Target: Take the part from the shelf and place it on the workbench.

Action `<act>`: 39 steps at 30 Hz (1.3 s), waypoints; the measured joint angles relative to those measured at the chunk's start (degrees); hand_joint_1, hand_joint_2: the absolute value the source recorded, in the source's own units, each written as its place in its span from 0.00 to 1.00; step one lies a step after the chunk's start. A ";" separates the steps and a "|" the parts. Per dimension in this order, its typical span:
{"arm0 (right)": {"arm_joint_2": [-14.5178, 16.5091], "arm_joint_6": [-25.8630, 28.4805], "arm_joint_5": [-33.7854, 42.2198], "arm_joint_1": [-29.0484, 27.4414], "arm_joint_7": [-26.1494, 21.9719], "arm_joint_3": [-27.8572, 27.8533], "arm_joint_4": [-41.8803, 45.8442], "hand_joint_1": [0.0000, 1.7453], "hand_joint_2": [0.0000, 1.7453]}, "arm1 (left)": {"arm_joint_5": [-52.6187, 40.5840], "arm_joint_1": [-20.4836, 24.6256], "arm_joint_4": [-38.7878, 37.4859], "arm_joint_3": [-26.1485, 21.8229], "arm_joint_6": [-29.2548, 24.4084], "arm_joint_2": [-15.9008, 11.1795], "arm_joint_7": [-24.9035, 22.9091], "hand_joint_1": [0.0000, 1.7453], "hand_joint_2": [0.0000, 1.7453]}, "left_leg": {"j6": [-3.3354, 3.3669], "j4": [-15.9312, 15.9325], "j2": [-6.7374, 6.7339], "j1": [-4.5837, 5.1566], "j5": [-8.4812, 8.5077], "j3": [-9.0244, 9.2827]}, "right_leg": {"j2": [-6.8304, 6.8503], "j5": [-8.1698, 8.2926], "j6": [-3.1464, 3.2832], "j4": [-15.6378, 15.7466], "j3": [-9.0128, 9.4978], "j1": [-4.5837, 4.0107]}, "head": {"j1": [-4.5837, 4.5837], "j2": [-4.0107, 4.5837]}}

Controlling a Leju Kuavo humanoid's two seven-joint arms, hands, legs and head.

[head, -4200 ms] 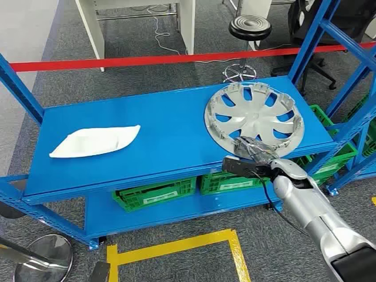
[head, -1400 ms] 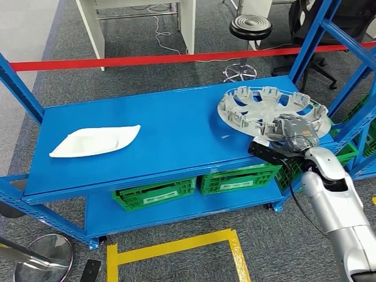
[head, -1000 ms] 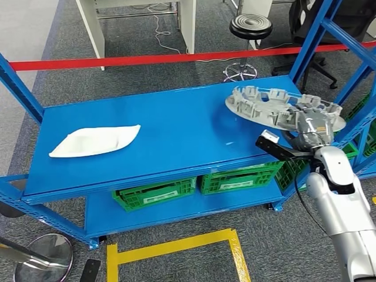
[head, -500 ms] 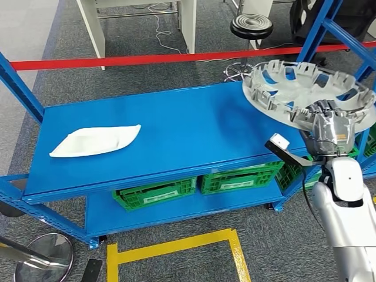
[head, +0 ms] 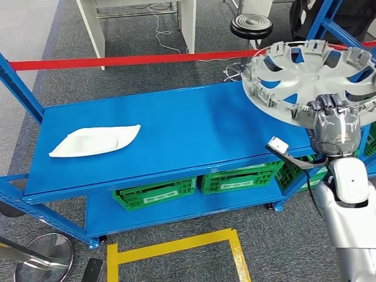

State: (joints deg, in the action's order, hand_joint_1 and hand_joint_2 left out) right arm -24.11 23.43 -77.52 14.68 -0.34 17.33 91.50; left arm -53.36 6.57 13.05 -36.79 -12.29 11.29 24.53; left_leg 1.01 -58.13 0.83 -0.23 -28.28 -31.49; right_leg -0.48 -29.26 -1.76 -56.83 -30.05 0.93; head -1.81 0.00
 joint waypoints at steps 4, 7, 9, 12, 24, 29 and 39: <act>1.03 5.11 -1.46 -1.33 0.12 0.15 0.47 1.00 1.00 | 0.59 0.27 0.00 0.00 0.95 0.03 1.32 0.00 1.00 | 0.00 0.01 0.00 -0.01 0.00 0.00 | -0.01 -0.01 0.01 -0.02 0.00 -0.01 | -0.01 0.00; 2.26 6.03 -4.52 -2.12 1.19 0.34 0.49 1.00 1.00 | 0.56 0.55 0.00 0.00 0.77 0.08 1.28 0.00 1.00 | 0.00 0.01 0.00 -0.01 0.00 0.00 | -0.01 -0.02 0.01 -0.05 -0.01 -0.01 | 0.01 0.00; 2.63 5.97 -5.91 -2.44 1.62 0.56 0.48 1.00 1.00 | 0.52 0.64 0.00 0.00 0.84 0.09 1.25 0.00 1.00 | -0.01 0.01 0.00 0.00 0.00 -0.02 | 0.01 -0.02 0.01 -0.05 -0.01 0.00 | 0.00 0.00; 3.17 5.50 -5.98 -2.65 1.72 0.86 0.45 1.00 1.00 | 0.51 0.67 0.00 0.00 1.28 0.09 0.87 0.00 1.00 | -0.01 0.01 0.00 0.00 0.01 -0.02 | -0.01 -0.01 0.01 -0.06 -0.01 0.01 | 0.00 0.00; 3.27 2.97 -3.11 -0.63 0.11 2.28 0.45 1.00 1.00 | 0.44 0.69 0.00 0.00 1.52 -0.07 0.09 0.00 1.00 | 0.01 -0.16 0.01 0.20 0.00 -0.05 | 0.00 0.01 -0.02 -0.03 -0.05 0.18 | 0.01 0.00; 3.26 2.48 -2.42 0.33 -0.10 2.69 0.43 1.00 1.00 | 0.44 0.69 0.00 0.00 1.44 -0.34 -0.03 0.00 1.00 | 0.12 -0.30 0.01 0.47 -0.07 -0.13 | 0.01 0.08 -0.21 -0.01 -0.08 0.45 | 0.01 0.00; 2.97 0.18 4.70 1.03 -2.58 3.01 0.45 1.00 1.00 | 0.13 0.77 0.00 0.02 0.97 -0.38 -0.29 0.00 1.00 | 1.95 1.78 -0.31 0.15 1.12 0.71 | 0.16 -5.50 -1.37 -15.84 -9.62 0.76 | -0.26 0.00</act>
State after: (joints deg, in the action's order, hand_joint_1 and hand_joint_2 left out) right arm -21.14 23.61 -72.82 15.70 -2.93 20.33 91.95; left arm -53.23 7.35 13.05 -36.77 -11.32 10.91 24.24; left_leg 2.96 -56.35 0.52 -0.08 -27.16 -30.78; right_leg -0.33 -34.77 -3.13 -72.67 -39.67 1.68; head -2.08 0.00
